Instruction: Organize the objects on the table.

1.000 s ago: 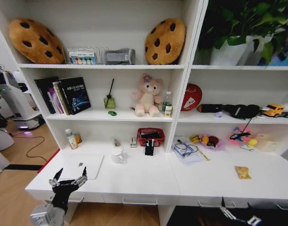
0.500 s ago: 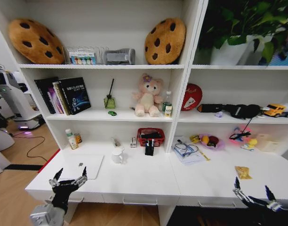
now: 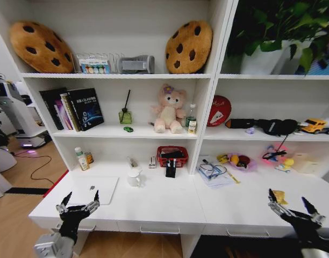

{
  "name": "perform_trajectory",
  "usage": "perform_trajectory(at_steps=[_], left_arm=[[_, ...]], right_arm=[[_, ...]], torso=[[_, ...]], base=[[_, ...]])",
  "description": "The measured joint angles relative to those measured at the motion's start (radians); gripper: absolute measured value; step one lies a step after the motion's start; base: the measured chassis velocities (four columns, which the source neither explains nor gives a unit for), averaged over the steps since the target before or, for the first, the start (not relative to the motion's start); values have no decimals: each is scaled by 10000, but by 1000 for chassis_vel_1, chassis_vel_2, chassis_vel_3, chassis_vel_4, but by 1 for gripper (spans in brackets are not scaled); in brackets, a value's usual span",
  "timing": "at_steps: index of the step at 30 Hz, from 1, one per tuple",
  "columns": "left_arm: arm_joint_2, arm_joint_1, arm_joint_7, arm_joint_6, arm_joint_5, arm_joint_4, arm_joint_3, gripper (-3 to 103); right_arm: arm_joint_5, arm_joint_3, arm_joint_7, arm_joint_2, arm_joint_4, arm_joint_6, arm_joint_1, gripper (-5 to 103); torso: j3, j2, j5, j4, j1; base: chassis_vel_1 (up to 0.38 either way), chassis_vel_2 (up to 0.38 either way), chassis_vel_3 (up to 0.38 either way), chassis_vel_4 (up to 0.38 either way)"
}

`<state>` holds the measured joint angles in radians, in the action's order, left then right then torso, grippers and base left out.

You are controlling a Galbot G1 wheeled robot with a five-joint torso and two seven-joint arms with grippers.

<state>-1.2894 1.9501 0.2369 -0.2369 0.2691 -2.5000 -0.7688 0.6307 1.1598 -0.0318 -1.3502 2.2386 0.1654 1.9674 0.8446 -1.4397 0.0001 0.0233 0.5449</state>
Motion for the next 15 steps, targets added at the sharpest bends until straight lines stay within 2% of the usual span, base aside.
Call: perform_trajectory(at_steps=[5, 15], left_arm=[[0, -1, 0, 0, 0, 0, 0, 100], [0, 0, 1, 0, 0, 0, 0, 100]], right_arm=[[-109, -234, 43, -166, 123, 226, -40, 100], [-484, -634, 40, -165, 32, 274, -281, 100]], torso=[[1, 0, -3, 0, 1], [1, 0, -3, -1, 1]], base=[[-81, -78, 70, 84], [-232, -217, 219, 228]])
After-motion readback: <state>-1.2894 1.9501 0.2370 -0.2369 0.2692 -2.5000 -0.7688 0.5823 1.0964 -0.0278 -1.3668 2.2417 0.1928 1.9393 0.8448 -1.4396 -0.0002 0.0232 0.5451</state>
